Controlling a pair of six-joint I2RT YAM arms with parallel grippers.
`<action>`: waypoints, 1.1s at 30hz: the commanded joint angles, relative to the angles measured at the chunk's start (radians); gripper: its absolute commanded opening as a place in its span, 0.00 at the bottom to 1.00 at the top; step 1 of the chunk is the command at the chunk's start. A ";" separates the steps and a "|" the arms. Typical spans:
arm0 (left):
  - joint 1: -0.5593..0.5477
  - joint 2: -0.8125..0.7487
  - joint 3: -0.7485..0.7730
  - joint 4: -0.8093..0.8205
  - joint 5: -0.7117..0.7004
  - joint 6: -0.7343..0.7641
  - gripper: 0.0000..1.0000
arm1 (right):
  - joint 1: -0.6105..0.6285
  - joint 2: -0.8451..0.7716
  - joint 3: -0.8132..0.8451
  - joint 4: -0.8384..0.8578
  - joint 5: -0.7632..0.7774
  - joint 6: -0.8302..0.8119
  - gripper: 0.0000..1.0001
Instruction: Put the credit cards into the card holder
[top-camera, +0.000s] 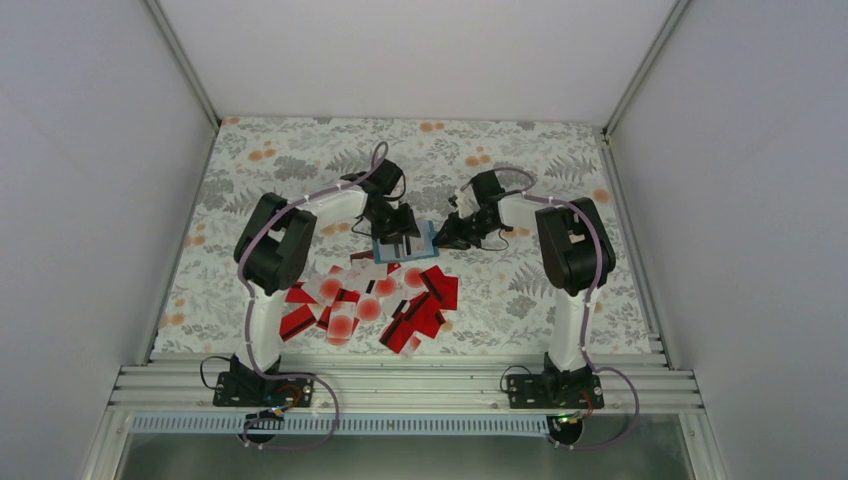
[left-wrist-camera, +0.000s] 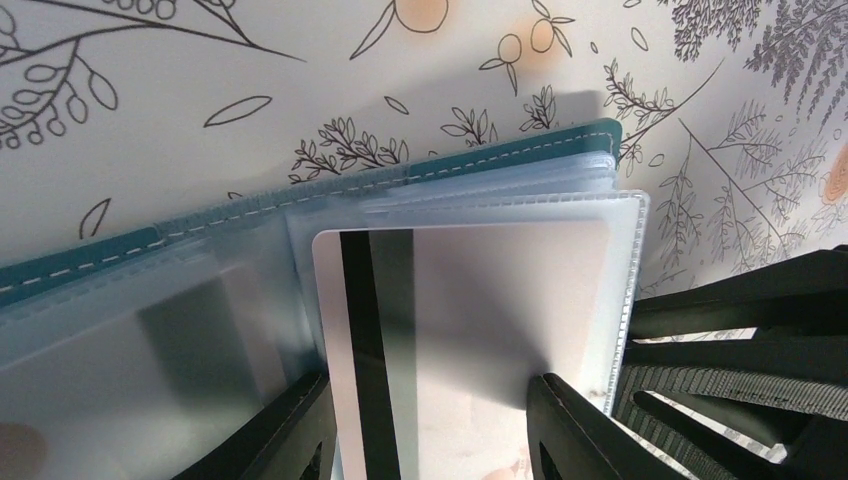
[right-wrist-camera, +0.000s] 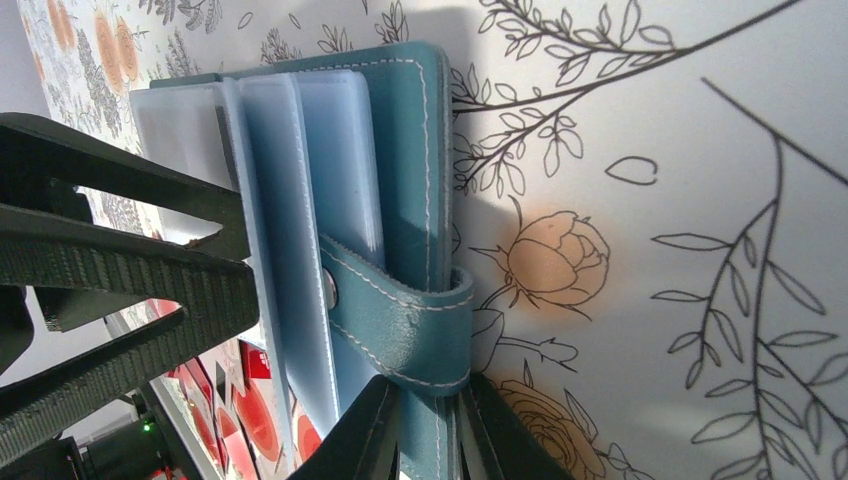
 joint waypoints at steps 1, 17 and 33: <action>-0.011 0.019 0.002 0.002 0.077 -0.051 0.48 | 0.019 0.014 -0.022 0.015 0.006 -0.013 0.16; -0.016 0.010 0.041 0.022 0.120 -0.094 0.48 | 0.020 0.007 -0.016 0.023 -0.011 -0.003 0.16; -0.025 -0.045 0.066 -0.038 0.073 -0.074 0.48 | 0.020 -0.021 0.021 -0.011 0.010 -0.011 0.15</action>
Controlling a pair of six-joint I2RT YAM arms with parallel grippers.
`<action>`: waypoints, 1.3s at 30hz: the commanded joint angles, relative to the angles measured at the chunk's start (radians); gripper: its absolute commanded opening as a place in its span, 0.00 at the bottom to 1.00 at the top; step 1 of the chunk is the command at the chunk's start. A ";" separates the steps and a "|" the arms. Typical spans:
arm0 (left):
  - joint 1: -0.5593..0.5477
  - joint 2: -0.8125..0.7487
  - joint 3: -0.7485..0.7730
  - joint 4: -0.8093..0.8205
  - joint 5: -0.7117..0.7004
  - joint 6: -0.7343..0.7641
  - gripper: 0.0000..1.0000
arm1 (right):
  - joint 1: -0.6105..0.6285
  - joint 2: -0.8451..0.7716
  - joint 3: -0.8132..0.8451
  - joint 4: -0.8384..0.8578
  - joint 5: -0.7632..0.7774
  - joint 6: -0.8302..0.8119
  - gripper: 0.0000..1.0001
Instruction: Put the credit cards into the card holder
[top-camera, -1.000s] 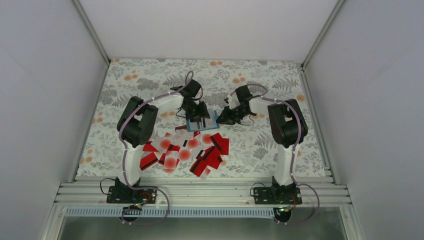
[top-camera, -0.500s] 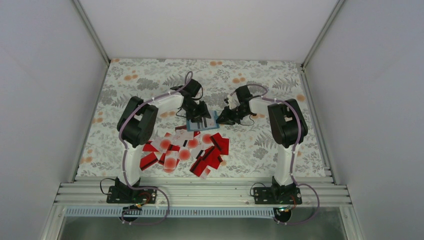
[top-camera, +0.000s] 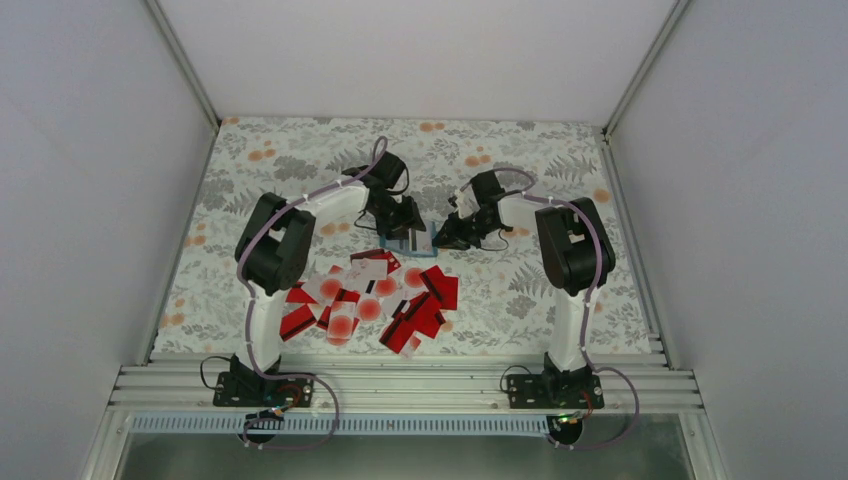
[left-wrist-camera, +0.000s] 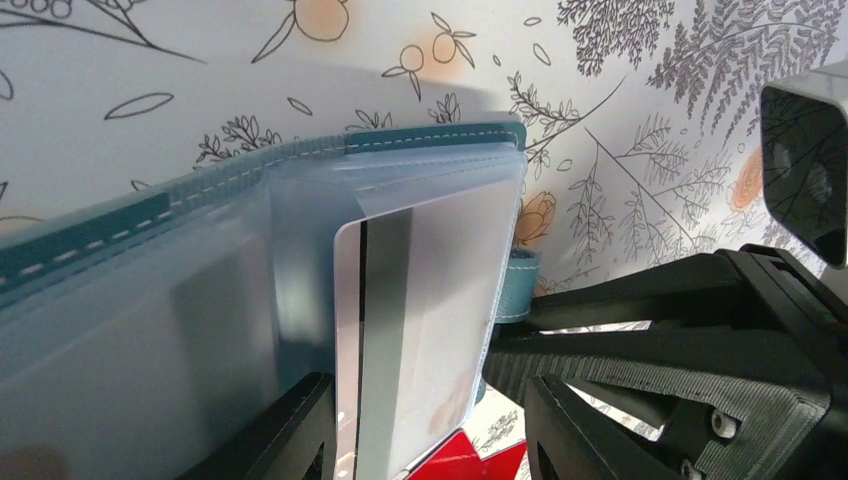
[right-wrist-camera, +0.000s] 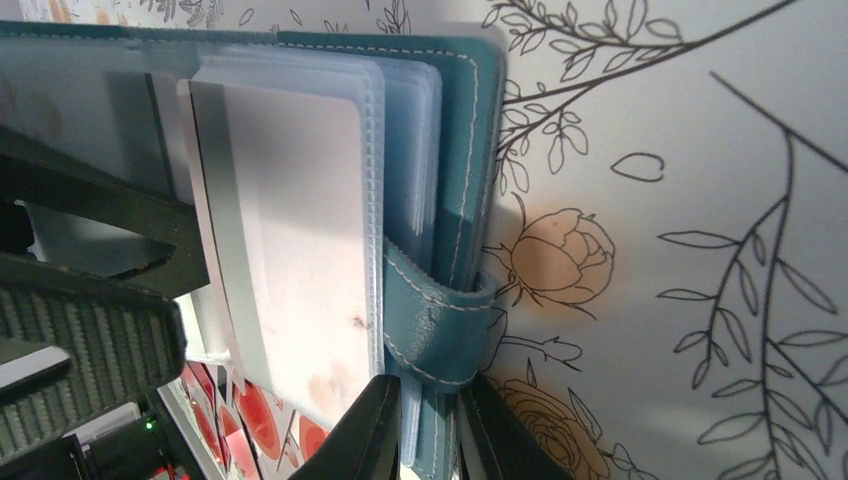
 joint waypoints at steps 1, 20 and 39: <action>-0.022 -0.060 -0.013 -0.014 0.015 0.009 0.48 | 0.020 -0.024 0.027 -0.020 0.027 -0.015 0.15; -0.022 -0.250 -0.175 -0.056 -0.147 0.134 0.59 | 0.016 -0.125 0.111 -0.150 0.092 -0.032 0.17; -0.006 -0.341 -0.445 0.041 -0.204 0.258 0.26 | 0.020 -0.041 0.056 -0.024 -0.181 -0.028 0.34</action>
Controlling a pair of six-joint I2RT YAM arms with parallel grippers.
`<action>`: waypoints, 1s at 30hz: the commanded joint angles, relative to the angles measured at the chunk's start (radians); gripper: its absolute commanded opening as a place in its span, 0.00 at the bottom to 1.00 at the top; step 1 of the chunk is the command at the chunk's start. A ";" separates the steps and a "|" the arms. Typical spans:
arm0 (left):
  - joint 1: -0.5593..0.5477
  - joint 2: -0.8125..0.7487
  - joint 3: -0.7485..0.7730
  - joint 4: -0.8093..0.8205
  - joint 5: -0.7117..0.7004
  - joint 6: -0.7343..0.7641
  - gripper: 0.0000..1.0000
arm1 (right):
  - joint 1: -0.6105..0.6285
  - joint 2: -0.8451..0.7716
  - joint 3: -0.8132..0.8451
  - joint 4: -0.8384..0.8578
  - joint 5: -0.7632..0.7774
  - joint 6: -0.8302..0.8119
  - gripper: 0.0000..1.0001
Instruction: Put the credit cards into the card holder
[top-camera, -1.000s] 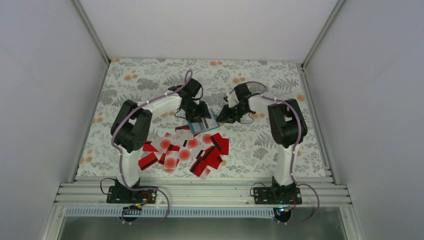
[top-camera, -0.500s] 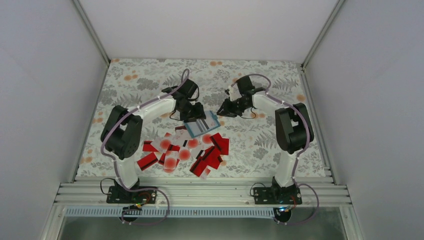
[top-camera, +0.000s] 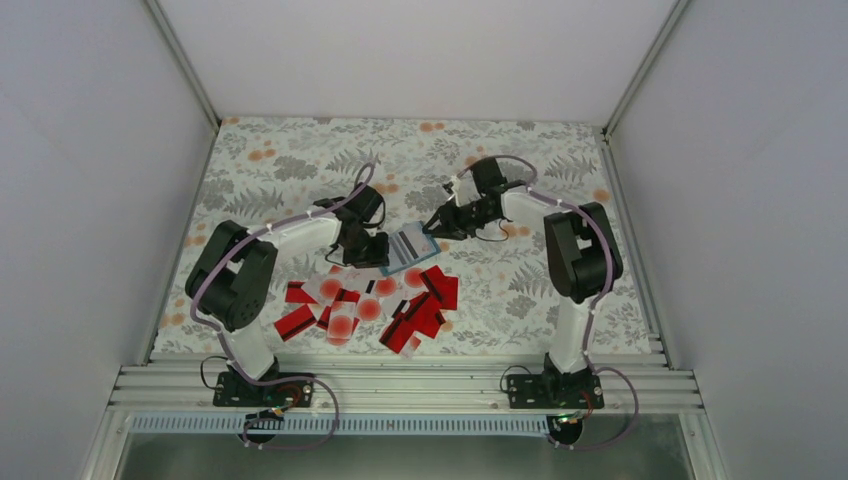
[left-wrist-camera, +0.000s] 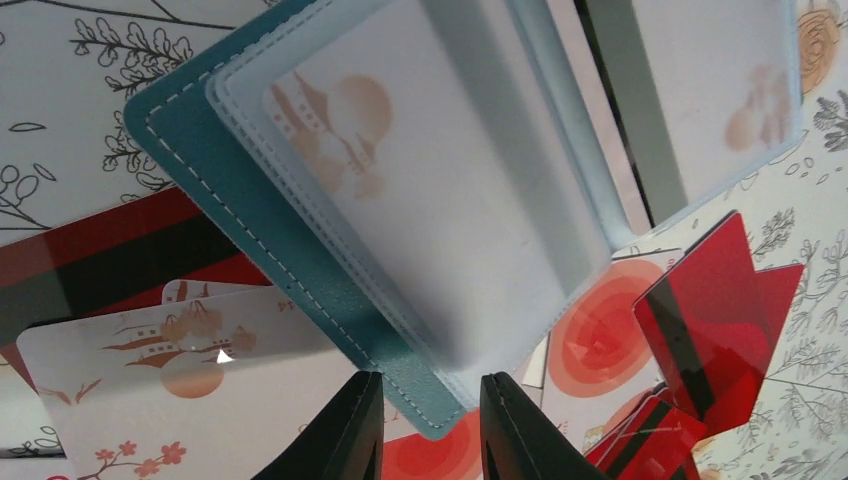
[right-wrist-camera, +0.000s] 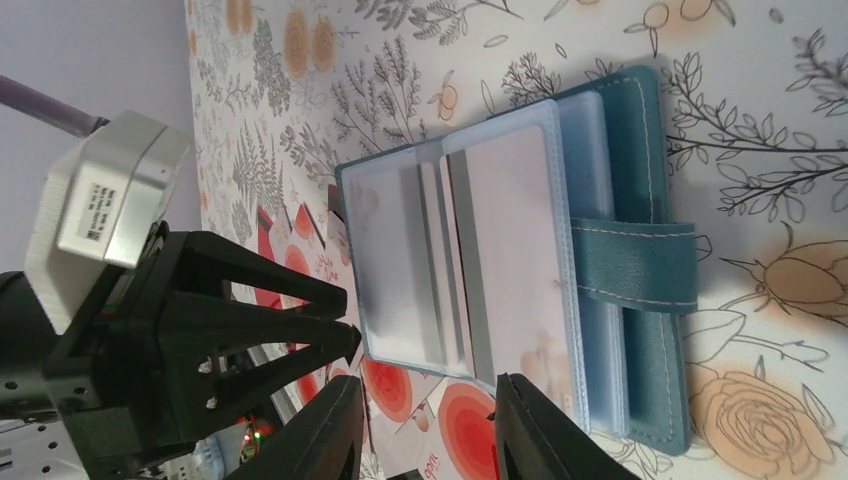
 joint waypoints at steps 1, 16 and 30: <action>0.010 0.008 -0.015 0.047 -0.006 0.040 0.25 | 0.012 0.058 -0.001 0.036 -0.062 -0.005 0.34; 0.024 0.089 -0.001 0.061 0.002 0.077 0.23 | 0.017 0.122 -0.014 0.048 -0.041 -0.017 0.35; 0.030 0.104 -0.001 0.062 -0.002 0.090 0.22 | 0.008 0.094 -0.031 0.039 0.049 -0.053 0.38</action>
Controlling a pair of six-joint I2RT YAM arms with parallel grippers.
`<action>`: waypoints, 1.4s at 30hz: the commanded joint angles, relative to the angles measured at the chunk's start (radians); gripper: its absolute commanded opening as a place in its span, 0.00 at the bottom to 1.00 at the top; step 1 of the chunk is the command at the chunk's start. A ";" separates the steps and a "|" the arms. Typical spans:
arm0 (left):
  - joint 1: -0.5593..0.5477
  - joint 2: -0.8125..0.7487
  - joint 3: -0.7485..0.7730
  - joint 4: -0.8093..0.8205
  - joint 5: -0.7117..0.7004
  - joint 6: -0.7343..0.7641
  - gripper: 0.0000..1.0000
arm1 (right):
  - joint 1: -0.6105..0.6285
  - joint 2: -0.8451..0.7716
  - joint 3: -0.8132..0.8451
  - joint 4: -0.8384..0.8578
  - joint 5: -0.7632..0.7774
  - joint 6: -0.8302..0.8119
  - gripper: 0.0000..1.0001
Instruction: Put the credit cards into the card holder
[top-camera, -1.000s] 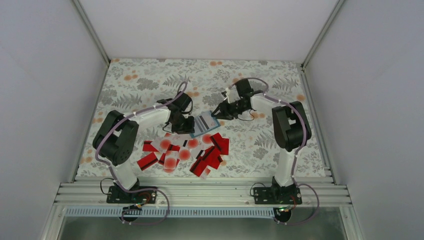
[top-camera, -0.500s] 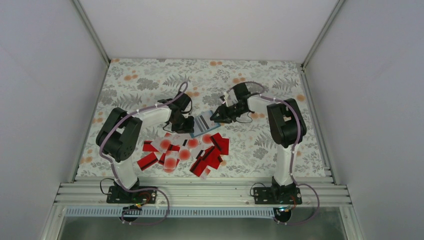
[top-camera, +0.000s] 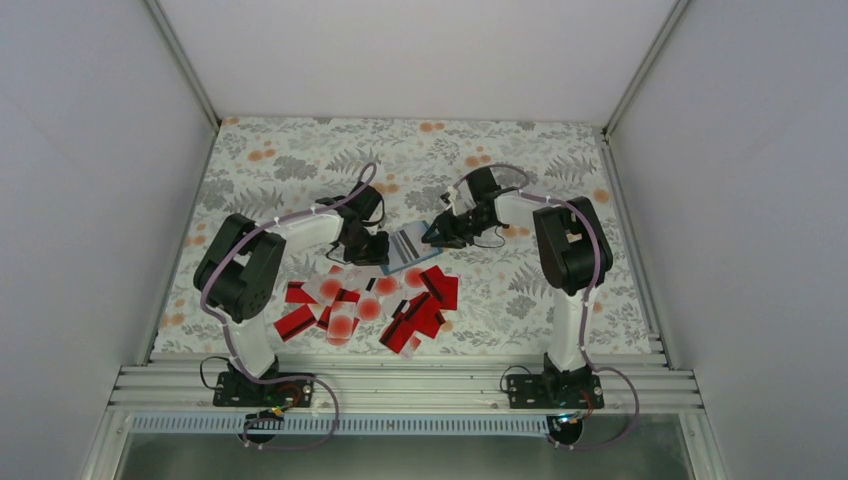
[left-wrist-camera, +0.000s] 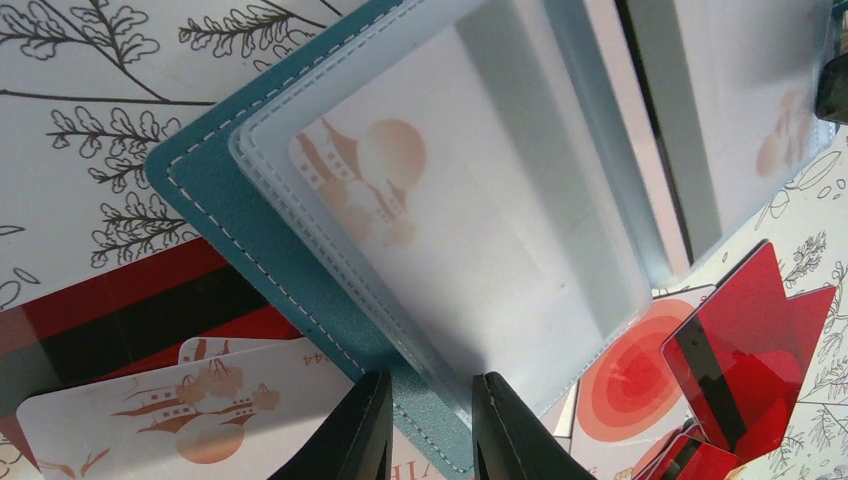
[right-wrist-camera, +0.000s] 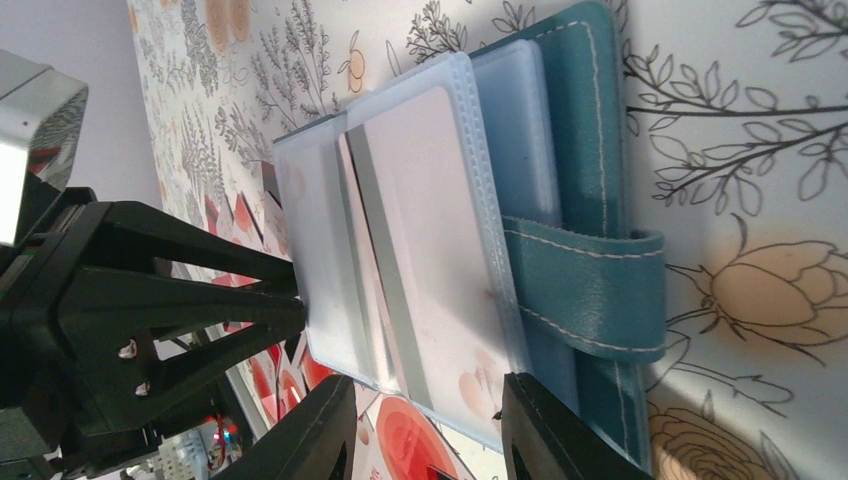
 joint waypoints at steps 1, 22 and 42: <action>0.004 0.040 -0.004 0.011 -0.019 0.019 0.22 | -0.001 -0.007 -0.018 0.005 0.043 -0.028 0.39; 0.004 0.058 0.021 0.012 -0.020 0.029 0.22 | 0.023 -0.021 -0.010 0.018 -0.061 -0.021 0.39; 0.016 0.125 0.163 -0.029 -0.035 0.069 0.22 | 0.137 0.015 0.139 -0.008 -0.083 0.035 0.38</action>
